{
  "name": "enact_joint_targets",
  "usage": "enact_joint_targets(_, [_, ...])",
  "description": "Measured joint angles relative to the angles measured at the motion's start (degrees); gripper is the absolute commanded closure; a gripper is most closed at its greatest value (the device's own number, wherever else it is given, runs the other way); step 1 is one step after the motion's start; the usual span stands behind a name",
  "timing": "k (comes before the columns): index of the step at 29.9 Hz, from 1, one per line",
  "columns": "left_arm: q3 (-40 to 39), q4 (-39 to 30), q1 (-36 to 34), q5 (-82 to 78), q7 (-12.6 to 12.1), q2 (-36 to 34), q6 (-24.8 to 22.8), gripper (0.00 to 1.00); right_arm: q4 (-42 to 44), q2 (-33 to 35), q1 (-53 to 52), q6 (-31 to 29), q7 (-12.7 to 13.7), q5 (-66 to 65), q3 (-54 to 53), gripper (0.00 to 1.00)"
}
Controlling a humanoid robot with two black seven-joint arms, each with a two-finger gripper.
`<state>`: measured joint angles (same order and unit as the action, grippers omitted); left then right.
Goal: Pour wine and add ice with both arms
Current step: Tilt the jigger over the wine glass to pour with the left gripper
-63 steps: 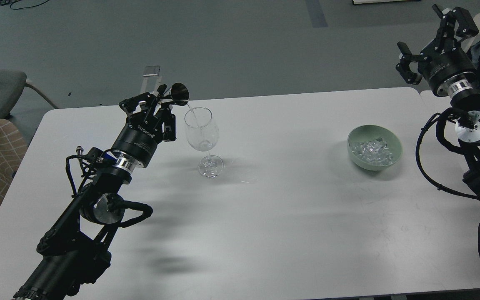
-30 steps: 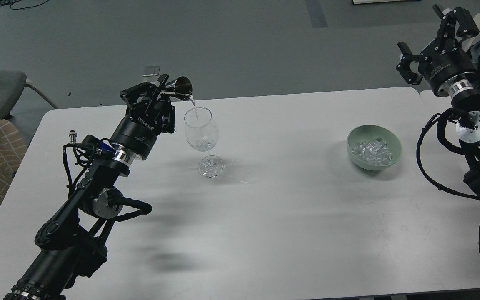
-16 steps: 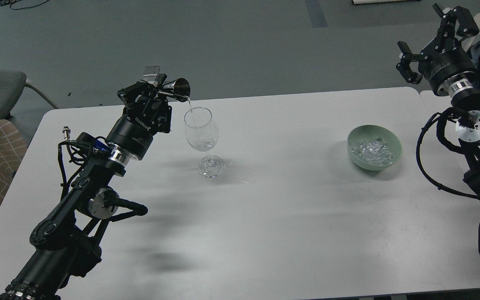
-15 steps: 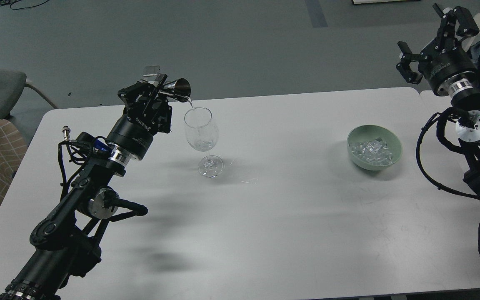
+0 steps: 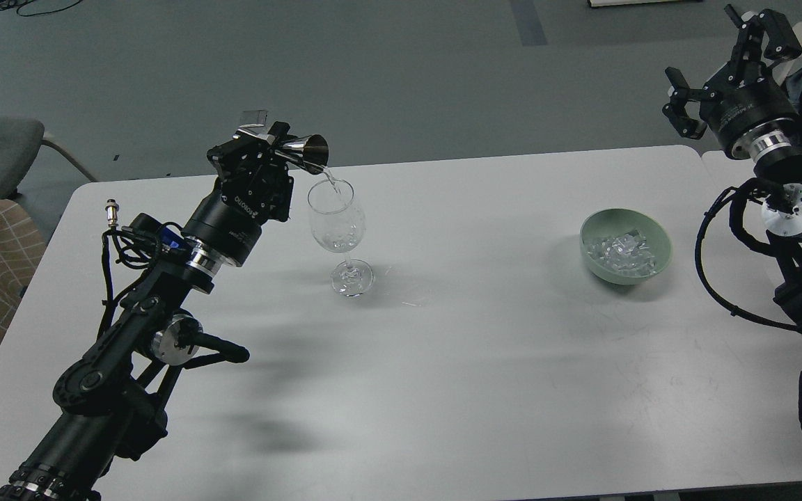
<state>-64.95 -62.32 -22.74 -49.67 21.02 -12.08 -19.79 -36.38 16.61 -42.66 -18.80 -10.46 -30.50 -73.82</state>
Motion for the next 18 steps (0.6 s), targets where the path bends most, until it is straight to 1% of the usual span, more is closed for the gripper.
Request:
enact_joint_targets(8, [0.00, 0.01, -0.03, -4.90, 1.19, -0.04, 0.18, 1.00, 0.00, 0.01, 0.12, -0.09, 0.00, 0.00, -0.10, 0.00])
enact_joint_targets(18, [0.00, 0.18, -0.53, -6.75, 1.32, -0.22, 0.28, 1.00, -0.08, -0.09, 0.20, -0.27, -0.14, 0.00, -0.02, 0.00])
